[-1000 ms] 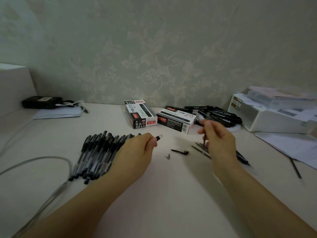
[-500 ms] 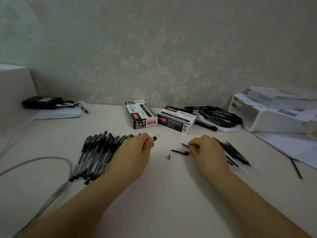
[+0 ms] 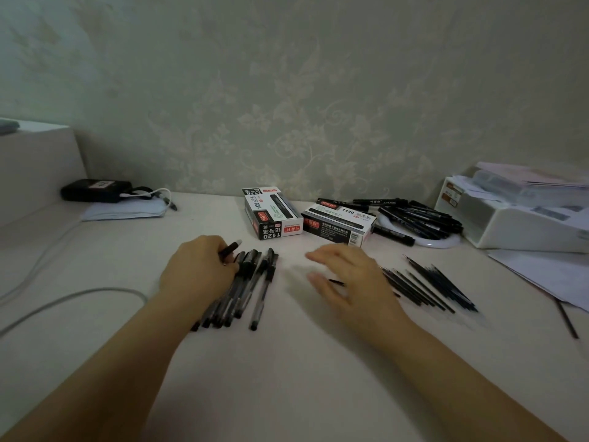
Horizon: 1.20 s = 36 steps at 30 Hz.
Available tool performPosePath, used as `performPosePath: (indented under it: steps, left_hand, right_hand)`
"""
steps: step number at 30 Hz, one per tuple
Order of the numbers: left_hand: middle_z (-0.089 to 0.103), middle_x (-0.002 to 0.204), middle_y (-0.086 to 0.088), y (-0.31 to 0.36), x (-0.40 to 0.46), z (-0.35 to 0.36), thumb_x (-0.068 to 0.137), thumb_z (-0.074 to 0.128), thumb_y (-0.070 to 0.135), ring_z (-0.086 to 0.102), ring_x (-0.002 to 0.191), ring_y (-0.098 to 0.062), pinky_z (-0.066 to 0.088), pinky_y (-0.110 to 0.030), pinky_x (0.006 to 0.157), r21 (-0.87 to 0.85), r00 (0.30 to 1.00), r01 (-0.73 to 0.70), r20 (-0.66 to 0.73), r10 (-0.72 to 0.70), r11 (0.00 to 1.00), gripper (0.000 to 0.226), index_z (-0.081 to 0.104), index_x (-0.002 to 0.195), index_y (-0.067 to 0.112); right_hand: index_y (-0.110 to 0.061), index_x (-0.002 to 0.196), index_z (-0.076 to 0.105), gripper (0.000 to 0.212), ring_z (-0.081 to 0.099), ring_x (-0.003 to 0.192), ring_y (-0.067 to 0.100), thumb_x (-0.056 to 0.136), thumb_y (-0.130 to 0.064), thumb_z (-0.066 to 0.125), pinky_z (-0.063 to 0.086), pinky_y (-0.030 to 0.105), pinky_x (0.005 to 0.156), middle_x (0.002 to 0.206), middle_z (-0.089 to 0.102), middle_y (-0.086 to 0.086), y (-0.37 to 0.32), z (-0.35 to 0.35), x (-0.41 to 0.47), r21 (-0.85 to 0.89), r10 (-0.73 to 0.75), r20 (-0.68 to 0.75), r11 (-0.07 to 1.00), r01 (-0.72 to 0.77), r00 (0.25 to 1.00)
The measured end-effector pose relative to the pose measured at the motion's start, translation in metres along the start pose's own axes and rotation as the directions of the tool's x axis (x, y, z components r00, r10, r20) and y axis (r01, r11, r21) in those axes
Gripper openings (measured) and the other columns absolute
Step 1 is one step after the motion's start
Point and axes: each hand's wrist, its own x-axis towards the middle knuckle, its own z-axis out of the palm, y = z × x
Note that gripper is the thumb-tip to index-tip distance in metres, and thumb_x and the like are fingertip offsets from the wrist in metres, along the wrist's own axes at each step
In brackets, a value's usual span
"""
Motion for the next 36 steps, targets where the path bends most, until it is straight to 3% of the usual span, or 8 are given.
performPosePath:
  steps: [4,6,9,14,18,24,30,36]
  left_hand:
    - [0.062,0.074,0.003,-0.005,0.005,-0.003,0.076,0.076,0.032,0.053,0.066,-0.013,0.035,-0.024,0.054,-0.060,1.000,0.016,0.008,-0.015,0.998,0.015,0.065,0.078,0.022]
    - [0.060,0.070,0.006,-0.005,0.005,-0.002,0.075,0.076,0.033,0.051,0.063,-0.008,0.032,-0.021,0.051,-0.078,1.000,0.004,0.019,-0.002,0.997,0.015,0.064,0.075,0.024]
    - [0.061,0.069,0.007,-0.004,0.003,0.001,0.076,0.071,0.023,0.056,0.066,-0.011,0.035,-0.021,0.052,-0.094,1.000,-0.006,0.027,0.009,0.996,0.006,0.066,0.075,0.025]
    - [0.064,0.074,0.006,0.000,0.001,-0.001,0.076,0.071,0.017,0.060,0.075,-0.014,0.039,-0.024,0.062,-0.066,0.993,-0.040,0.109,0.047,0.997,0.013,0.067,0.072,0.029]
    - [0.063,0.072,0.006,-0.002,0.002,-0.005,0.073,0.075,0.017,0.059,0.074,-0.015,0.037,-0.022,0.056,-0.092,0.997,-0.017,0.076,0.024,0.996,0.009,0.071,0.076,0.025]
    - [0.063,0.069,0.005,-0.004,0.001,-0.005,0.071,0.077,0.020,0.060,0.070,-0.016,0.037,-0.022,0.057,-0.087,0.994,-0.010,0.105,0.019,0.996,0.011,0.068,0.073,0.026]
    - [0.059,0.065,0.008,-0.007,0.004,-0.006,0.074,0.076,0.018,0.052,0.060,-0.004,0.033,-0.018,0.048,-0.138,0.998,0.017,0.060,-0.008,0.990,0.009,0.071,0.076,0.025]
    - [0.067,0.078,-0.002,-0.012,0.008,-0.011,0.079,0.073,0.019,0.062,0.074,-0.018,0.047,-0.025,0.062,-0.158,0.997,0.050,0.070,-0.040,0.986,0.005,0.073,0.084,0.021]
  right_hand:
    - [-0.032,0.154,0.026,0.064,0.018,0.147,0.007,0.097,-0.060,0.022,0.011,0.037,0.122,0.160,0.027,-0.011,-0.034,0.022,0.002,-0.023,-0.154,0.285,0.986,0.168,0.946]
    - [-0.037,0.155,0.011,0.062,0.001,0.150,0.002,0.099,-0.062,0.016,-0.004,0.037,0.121,0.164,0.008,-0.019,-0.041,0.033,0.000,-0.024,-0.208,0.381,0.972,0.234,0.901]
    - [-0.038,0.156,0.005,0.063,-0.010,0.150,0.002,0.099,-0.062,0.011,-0.013,0.039,0.119,0.164,-0.005,-0.021,-0.041,0.037,-0.001,-0.023,-0.239,0.461,0.959,0.281,0.854]
    - [-0.032,0.154,0.024,0.063,0.008,0.148,0.004,0.099,-0.062,0.023,0.008,0.043,0.121,0.161,0.020,-0.016,-0.040,0.038,0.005,0.016,-0.230,0.463,0.968,0.251,0.856]
    - [-0.022,0.147,0.042,0.059,0.030,0.139,0.005,0.099,-0.055,0.029,0.030,0.035,0.111,0.151,0.038,-0.009,-0.039,0.037,0.005,0.049,-0.255,0.379,0.965,0.256,0.890]
    - [-0.021,0.130,0.057,0.045,0.044,0.126,0.005,0.102,-0.046,0.031,0.034,0.025,0.108,0.137,0.051,-0.010,-0.036,0.037,0.005,0.088,-0.205,0.301,0.978,0.187,0.931]
    - [-0.022,0.130,0.054,0.034,0.045,0.120,0.002,0.105,-0.035,0.035,0.033,0.017,0.104,0.131,0.052,-0.012,-0.035,0.036,0.004,0.168,-0.153,0.208,0.979,0.119,0.966]
    - [-0.017,0.127,0.061,0.034,0.052,0.115,0.000,0.104,-0.025,0.036,0.040,0.016,0.098,0.120,0.060,-0.009,-0.030,0.033,0.006,0.308,-0.004,0.040,0.951,-0.008,0.999]
